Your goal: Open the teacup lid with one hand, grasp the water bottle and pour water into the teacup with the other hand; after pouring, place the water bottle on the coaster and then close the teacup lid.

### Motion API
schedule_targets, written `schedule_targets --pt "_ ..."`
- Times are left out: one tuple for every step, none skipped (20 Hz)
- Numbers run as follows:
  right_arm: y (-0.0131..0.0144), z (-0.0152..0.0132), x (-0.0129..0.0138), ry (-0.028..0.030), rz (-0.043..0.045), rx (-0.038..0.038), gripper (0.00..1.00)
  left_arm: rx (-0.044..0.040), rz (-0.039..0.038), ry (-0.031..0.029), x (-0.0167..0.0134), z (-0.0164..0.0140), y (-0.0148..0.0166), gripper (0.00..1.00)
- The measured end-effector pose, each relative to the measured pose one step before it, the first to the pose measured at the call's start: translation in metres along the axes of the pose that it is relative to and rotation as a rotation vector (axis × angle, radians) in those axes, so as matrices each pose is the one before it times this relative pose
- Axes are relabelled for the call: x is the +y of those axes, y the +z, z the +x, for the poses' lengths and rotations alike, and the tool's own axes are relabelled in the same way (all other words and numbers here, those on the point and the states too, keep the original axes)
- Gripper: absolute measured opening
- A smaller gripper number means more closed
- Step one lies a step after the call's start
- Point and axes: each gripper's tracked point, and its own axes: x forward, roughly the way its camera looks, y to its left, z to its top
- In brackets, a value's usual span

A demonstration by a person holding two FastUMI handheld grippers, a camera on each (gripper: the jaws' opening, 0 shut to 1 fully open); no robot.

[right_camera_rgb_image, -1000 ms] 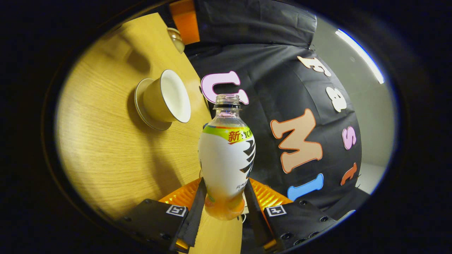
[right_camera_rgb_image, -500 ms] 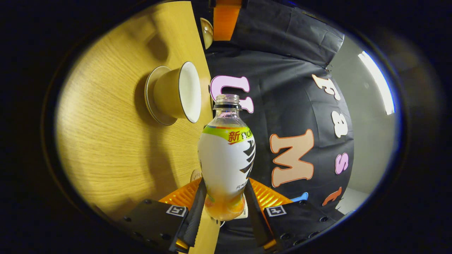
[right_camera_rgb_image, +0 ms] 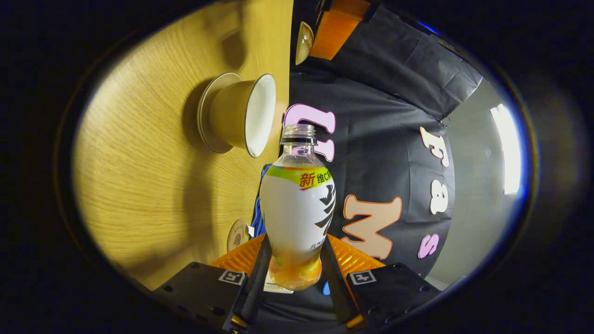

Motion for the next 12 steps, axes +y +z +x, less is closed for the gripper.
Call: schedule_targets --pt "0.00033 0.00059 -0.00156 0.00062 -0.02310 -0.00654 0.65 -0.00003 0.00047 0.00049 -0.00024 0.00017 0.00051 0.21" --pt "0.00094 -0.00062 -0.00140 -0.00043 -0.02469 -0.00717 0.65 0.00045 -0.00009 0.00015 0.00069 0.00025 -0.00007 0.21" --pt "0.00115 0.00022 -0.00102 0.00127 -0.02305 -0.00816 0.65 0.00045 -0.00129 -0.00034 -0.00031 0.00021 0.00044 0.21" --pt "0.00066 0.00066 -0.00013 -0.00279 -0.02448 -0.00897 0.65 0.00172 -0.00096 -0.00045 -0.00030 0.00049 -0.00209 0.21" --pt "0.00094 0.00010 -0.00093 -0.00560 -0.02429 -0.00824 0.65 0.00259 -0.00086 -0.00151 -0.00015 -0.00024 -0.00074 0.21" --pt "0.00186 -0.00035 -0.00058 -0.00292 -0.01840 -0.00735 0.65 0.00228 -0.00209 -0.00163 -0.00050 -0.00011 -0.00006 0.21" --pt "0.00045 0.00027 0.00000 0.00009 -0.01153 -0.00388 0.65 0.00077 -0.00141 -0.00138 -0.00041 0.00015 0.00045 0.21" --pt "0.00065 -0.00013 -0.00092 0.00005 -0.00930 -0.00201 0.65 0.00079 -0.00043 -0.00018 0.00020 -0.00002 -0.00058 0.21" --pt "-0.00053 0.00072 -0.00083 -0.00043 -0.01068 -0.00159 0.65 -0.00096 -0.00028 0.00021 -0.00003 0.00003 0.00047 0.21" --pt "-0.00039 0.00051 -0.00108 -0.00275 -0.01509 -0.00282 0.65 -0.00086 0.00091 -0.00053 -0.00003 -0.00010 0.00017 0.21" --pt "0.00063 -0.00009 -0.00154 -0.00335 -0.01694 -0.00255 0.65 -0.00020 -0.00002 0.00007 -0.00028 0.00000 0.00062 0.22" --pt "0.00011 0.00099 -0.00021 -0.00259 -0.01809 -0.00417 0.65 -0.00005 -0.00034 -0.00212 -0.00053 -0.00006 -0.00057 0.21"
